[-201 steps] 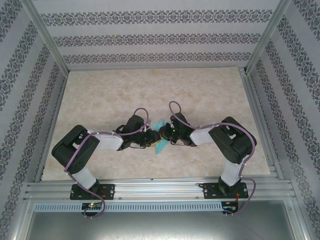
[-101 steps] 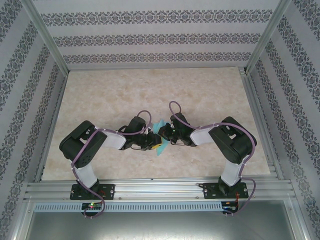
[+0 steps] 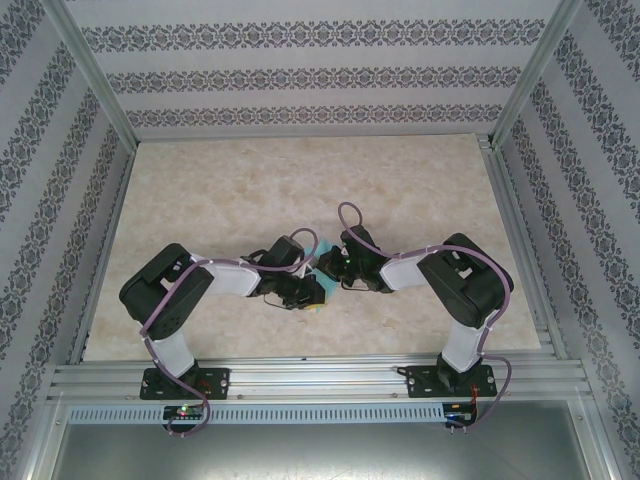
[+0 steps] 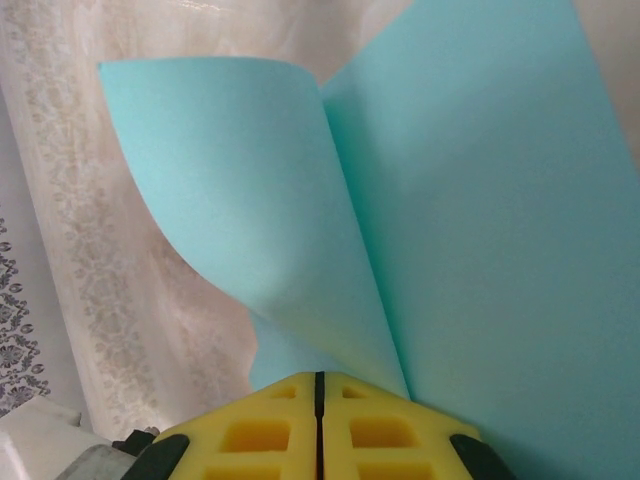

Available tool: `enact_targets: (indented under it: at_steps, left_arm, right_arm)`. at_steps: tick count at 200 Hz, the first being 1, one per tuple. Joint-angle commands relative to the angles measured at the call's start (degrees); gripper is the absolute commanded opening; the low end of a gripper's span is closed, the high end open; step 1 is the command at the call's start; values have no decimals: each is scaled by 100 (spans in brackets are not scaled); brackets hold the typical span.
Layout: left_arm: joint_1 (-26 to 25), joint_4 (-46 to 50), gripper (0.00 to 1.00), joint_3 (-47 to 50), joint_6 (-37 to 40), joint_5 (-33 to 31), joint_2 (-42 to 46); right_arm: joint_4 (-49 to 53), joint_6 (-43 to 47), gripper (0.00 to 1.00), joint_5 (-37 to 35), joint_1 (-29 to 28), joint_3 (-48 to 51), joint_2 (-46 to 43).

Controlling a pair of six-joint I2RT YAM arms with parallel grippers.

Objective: Fold a paper plane with a square sheet of paper (pick it up from the middle)
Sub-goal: Fourth fold the wing at the center of the table.

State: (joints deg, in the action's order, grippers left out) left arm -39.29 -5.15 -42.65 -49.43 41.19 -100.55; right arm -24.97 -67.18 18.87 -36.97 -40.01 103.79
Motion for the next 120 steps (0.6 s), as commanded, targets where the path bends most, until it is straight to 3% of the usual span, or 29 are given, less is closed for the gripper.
enact_targets:
  at_steps: [1, 63, 120]
  left_arm:
    - [-143, 593, 15, 267, 92, 113, -75]
    - [-272, 272, 13, 687, -239, 110, -134]
    - [-273, 627, 11, 916, -224, -17, 96]
  right_arm:
    - [1365, 134, 8, -305, 15, 312, 348]
    - [1357, 139, 8, -307, 14, 371, 343]
    - [1303, 126, 8, -288, 7, 386, 397]
